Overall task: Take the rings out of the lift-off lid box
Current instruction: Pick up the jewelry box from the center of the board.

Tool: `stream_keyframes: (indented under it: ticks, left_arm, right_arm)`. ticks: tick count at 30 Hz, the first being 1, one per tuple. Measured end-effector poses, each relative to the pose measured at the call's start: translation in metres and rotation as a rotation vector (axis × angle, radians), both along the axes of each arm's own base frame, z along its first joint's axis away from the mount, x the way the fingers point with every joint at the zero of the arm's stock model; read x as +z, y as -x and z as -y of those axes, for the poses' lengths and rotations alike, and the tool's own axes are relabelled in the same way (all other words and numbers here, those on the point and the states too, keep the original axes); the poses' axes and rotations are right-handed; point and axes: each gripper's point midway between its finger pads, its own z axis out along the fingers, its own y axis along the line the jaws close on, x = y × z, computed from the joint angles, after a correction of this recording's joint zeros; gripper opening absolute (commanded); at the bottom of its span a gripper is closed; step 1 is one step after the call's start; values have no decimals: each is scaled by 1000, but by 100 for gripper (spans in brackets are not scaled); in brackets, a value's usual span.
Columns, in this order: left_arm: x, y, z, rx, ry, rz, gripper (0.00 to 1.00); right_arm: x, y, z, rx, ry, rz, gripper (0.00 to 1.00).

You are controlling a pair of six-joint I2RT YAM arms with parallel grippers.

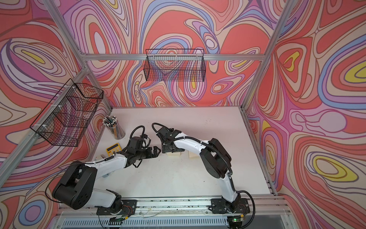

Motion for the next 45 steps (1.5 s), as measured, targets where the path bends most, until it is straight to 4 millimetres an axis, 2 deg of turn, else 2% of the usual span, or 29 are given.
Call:
stream_keyframes:
  ticks: [40,43,45]
  left_arm:
    - [-1,1,1,-15,2,11,100]
    - [-1,1,1,-16,3,11,100]
    - [-1,1,1,-17,4,11,100]
  right_arm:
    - [-10,-7,3,-42,12,3,96]
    - [-12,-8,3,-43,15,2,95]
    - [-12,-8,3,-43,14,3,88]
